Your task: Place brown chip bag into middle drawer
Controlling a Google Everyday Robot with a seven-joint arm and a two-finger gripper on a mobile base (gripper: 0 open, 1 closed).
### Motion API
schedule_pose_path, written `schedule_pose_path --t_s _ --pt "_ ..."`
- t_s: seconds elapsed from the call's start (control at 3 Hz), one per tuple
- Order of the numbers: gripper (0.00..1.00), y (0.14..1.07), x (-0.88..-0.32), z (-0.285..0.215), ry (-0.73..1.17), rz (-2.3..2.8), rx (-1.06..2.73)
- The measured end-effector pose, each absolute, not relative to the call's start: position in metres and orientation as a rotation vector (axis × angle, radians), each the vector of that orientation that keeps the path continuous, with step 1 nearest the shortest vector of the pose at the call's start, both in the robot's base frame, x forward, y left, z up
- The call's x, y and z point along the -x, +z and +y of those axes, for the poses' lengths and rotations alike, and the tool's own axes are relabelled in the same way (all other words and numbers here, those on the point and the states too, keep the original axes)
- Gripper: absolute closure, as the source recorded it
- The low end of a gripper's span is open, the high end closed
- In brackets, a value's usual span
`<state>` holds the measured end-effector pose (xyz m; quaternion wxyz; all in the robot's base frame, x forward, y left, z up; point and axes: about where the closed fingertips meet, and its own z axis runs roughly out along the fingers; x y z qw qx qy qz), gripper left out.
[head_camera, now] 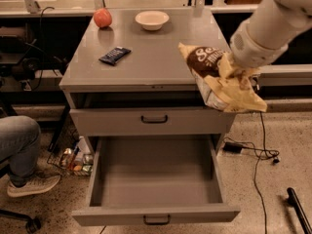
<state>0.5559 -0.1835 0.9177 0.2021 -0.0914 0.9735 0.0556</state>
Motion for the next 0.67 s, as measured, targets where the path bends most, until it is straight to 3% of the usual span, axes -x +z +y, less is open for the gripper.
schedule_pose_path --t_s 0.33,0.67 --pt "1.00 0.8896 -0.4984 -0.1802 0.256 2.762 0.517" --pt "1.00 0.8925 -0.5024 -0.1788 0.238 2.738 0.577"
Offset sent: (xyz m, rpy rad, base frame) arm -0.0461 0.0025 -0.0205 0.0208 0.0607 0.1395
